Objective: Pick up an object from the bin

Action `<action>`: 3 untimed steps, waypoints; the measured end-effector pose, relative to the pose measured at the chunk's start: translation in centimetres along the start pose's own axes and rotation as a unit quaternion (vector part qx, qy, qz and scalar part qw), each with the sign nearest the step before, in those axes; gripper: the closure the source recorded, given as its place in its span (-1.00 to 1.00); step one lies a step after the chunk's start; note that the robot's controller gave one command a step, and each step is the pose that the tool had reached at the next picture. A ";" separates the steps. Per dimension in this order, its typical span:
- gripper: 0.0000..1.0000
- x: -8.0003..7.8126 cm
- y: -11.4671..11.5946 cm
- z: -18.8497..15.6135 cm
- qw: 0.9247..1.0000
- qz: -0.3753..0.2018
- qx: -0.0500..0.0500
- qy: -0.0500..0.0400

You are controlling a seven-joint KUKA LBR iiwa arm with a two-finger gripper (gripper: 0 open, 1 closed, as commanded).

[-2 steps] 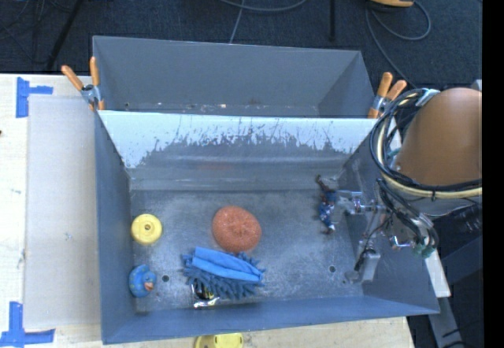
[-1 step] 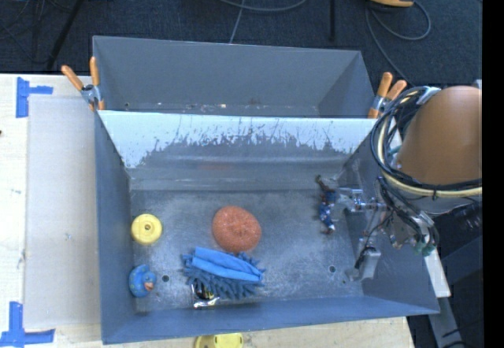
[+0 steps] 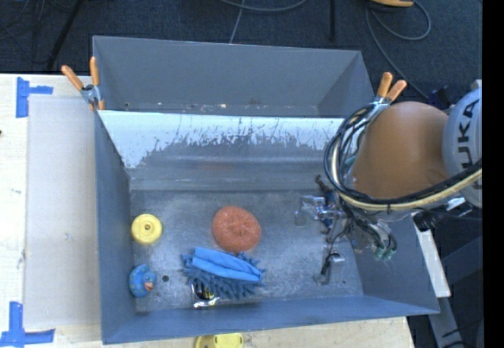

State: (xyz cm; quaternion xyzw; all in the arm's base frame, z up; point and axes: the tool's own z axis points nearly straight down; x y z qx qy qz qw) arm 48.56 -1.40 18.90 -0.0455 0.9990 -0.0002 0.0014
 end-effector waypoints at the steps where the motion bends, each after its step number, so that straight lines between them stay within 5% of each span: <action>1: -1.00 -5.7 -0.3 2.3 1.000 0.003 -0.001 0.001; 3: -1.00 -8.5 5.1 7.7 0.999 -0.044 -0.001 0.001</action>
Offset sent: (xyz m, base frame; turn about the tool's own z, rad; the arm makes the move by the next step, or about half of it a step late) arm 0.0607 0.0531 -0.0465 -0.0696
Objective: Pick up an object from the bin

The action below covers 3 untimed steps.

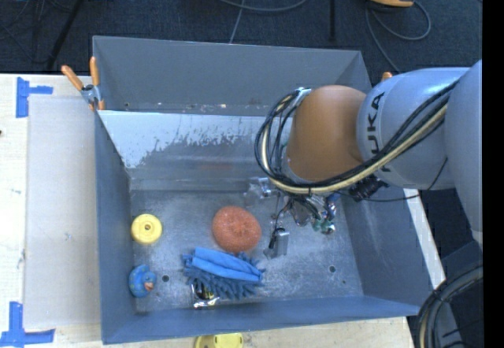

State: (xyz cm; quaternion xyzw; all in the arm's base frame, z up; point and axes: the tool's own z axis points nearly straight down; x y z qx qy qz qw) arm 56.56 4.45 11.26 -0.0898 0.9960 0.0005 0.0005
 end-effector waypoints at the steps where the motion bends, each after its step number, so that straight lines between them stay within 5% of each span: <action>1: -1.00 -2.9 2.3 3.7 0.999 0.039 0.000 -0.001; 2: 1.00 -4.3 4.2 5.2 1.000 0.020 -0.003 -0.003; 3: 1.00 -4.0 4.0 5.0 1.000 0.015 -0.002 -0.005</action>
Offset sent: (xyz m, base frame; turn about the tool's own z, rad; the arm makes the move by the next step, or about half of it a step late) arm 0.0224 0.0330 -0.0426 0.0002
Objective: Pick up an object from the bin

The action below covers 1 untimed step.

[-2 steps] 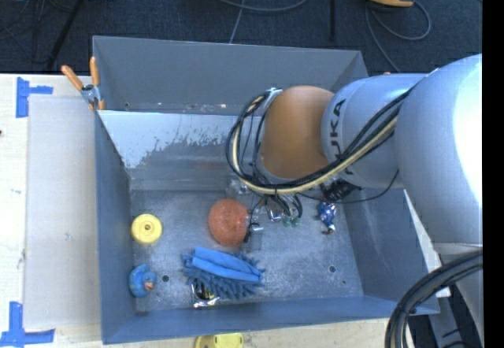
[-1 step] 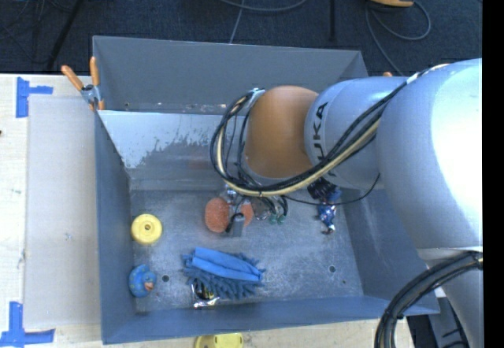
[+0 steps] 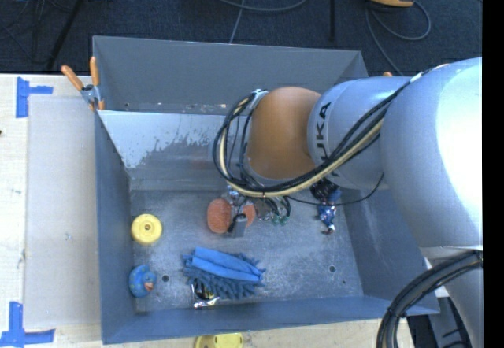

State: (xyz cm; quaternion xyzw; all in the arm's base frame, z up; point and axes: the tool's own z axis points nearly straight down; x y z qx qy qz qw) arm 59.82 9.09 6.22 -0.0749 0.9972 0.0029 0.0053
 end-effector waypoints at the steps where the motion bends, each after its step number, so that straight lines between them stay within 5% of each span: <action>1: 1.00 0.7 -2.9 -16.1 1.000 0.016 0.003 0.002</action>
Offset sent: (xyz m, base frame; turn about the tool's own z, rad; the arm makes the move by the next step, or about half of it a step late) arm 0.0000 0.0000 0.0000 0.0000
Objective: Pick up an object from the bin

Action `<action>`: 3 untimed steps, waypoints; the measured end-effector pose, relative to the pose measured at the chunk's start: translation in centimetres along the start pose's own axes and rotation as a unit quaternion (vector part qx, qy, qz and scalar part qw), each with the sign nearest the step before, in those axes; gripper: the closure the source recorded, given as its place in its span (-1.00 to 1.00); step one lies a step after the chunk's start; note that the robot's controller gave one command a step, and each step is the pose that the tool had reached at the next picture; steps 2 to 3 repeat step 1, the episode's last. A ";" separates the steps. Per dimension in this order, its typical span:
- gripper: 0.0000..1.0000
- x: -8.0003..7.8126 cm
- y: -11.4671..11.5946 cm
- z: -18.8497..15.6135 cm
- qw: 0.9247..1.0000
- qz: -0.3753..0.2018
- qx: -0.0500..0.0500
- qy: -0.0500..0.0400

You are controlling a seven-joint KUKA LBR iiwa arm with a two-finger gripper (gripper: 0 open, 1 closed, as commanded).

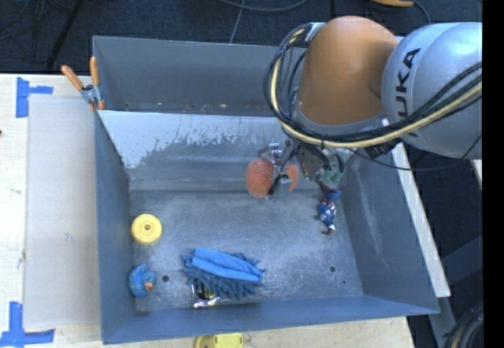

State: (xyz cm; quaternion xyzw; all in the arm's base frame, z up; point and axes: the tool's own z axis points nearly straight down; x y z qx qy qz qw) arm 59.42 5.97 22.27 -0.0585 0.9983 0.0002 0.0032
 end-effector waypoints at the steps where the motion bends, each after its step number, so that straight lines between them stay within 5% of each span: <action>1: 1.00 0.1 0.0 0.2 1.000 0.000 0.000 0.002; 3: 1.00 0.1 0.0 0.2 1.000 0.000 0.000 0.002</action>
Offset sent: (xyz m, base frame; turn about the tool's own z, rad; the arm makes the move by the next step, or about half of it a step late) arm 0.0239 0.0488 0.0716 0.2151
